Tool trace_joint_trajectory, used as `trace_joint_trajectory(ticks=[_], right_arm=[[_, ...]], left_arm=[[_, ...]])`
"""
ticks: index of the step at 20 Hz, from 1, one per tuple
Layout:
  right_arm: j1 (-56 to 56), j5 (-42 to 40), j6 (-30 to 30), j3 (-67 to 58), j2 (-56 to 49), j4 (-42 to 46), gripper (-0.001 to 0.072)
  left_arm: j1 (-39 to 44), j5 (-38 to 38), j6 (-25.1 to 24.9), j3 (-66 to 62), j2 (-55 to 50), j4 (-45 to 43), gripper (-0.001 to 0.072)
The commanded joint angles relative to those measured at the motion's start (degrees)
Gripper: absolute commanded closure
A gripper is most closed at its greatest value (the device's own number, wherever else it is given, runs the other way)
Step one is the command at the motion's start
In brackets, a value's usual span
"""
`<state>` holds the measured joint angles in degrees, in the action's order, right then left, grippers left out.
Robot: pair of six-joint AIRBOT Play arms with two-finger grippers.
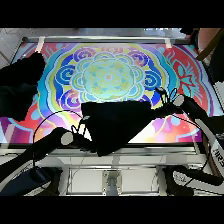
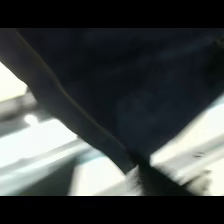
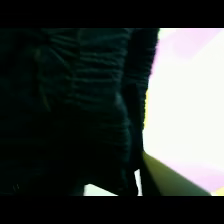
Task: Fold the clothes and pants, and hang the long-sleeved shirts on hangers.
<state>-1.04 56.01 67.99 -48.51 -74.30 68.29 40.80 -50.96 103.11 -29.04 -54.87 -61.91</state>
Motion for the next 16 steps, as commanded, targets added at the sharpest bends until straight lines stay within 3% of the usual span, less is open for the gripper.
trace_joint_trajectory(ticks=[1, 7, 9, 10, 11, 12, 13, 14, 16], right_arm=[[0.0, 7.6, 1.6, -3.1, 2.4, -0.5, 0.0322], [0.0, 17.5, 1.3, -16.1, 14.2, 14.5, 0.0326], [0.0, 10.2, 1.4, -20.1, 15.4, 14.0, 0.0332], [0.0, 7.9, 3.9, -20.7, 15.5, 14.3, 0.0427], [0.2, 6.5, 3.8, -20.6, 15.0, 15.8, 0.0442], [1.6, 7.6, 3.9, -20.6, 13.6, 15.9, 0.0292], [4.0, 10.1, 5.0, -20.6, 11.7, 13.9, 0.0202], [8.6, 12.2, 5.0, -20.5, 9.0, 8.2, 0.0203], [20.0, 18.7, 0.3, -20.5, 2.2, -12.7, 0.0180]], left_arm=[[0.6, -0.4, -0.1, -0.1, 0.5, 10.4, 0.0008], [-1.7, -0.1, 0.7, -0.1, 12.5, 11.0, 0.0008], [-3.9, 0.4, 0.7, -0.1, 15.3, 11.0, 0.0008], [-4.9, 0.3, 0.7, -0.1, 16.1, 11.0, 0.0008], [-5.7, 0.3, 0.7, -0.1, 16.8, 11.0, 0.0008], [-6.2, 0.3, 0.7, -0.1, 17.4, 11.0, 0.0008], [-6.4, 0.4, 0.7, -0.1, 17.7, 11.0, 0.0009], [-6.5, 0.5, 0.7, -0.1, 17.8, 11.0, 0.0009], [-6.8, 0.4, 2.0, -0.1, 17.8, 11.0, 0.0009]])
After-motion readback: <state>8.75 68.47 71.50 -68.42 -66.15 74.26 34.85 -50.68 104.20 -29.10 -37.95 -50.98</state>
